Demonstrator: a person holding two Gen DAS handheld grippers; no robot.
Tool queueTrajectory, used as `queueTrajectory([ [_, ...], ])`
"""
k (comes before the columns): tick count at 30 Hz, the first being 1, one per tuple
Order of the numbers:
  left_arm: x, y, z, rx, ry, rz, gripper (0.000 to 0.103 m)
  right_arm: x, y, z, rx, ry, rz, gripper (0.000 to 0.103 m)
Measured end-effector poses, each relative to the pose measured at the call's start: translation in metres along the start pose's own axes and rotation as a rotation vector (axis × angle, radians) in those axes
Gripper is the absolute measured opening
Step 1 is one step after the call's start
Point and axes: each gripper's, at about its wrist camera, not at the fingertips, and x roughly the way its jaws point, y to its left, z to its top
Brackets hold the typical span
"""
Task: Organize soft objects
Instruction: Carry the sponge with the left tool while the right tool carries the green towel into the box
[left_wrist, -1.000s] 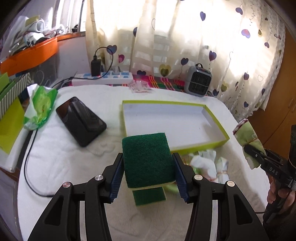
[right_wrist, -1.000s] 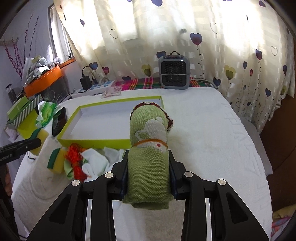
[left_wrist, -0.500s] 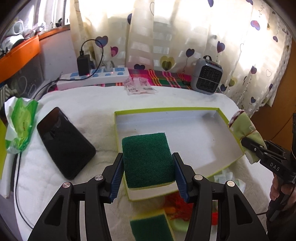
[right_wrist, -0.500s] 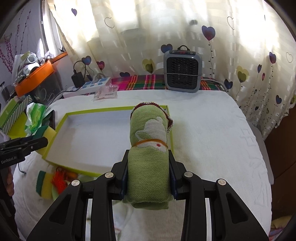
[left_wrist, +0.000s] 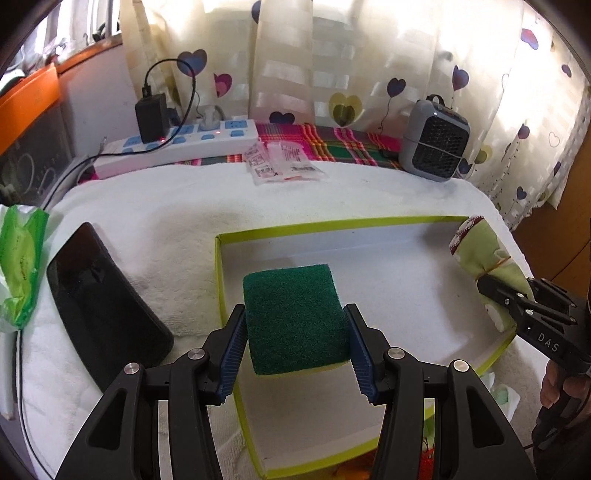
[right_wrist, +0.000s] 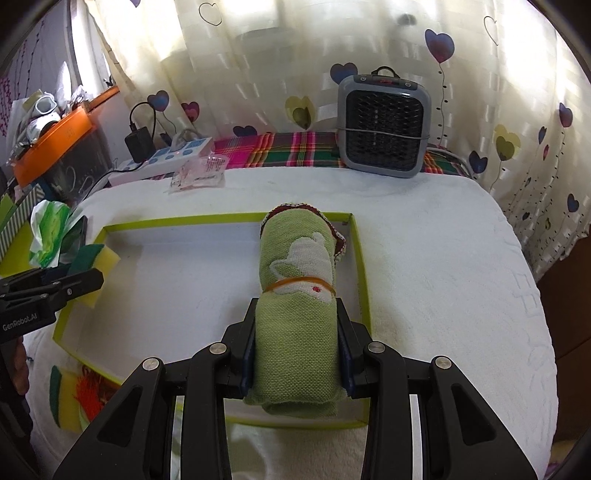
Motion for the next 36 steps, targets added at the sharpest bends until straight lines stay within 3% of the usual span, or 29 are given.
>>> queueTrajectory([
  [26, 0.016, -0.01, 0.01, 0.04, -0.005, 0.062, 0.052, 0.021, 0.005, -0.002, -0.01, -0.004, -0.014, 0.039],
  [36, 0.017, -0.012, 0.011, 0.047, 0.002, 0.069, 0.055, 0.023, 0.004, -0.002, -0.002, -0.009, -0.013, 0.047],
])
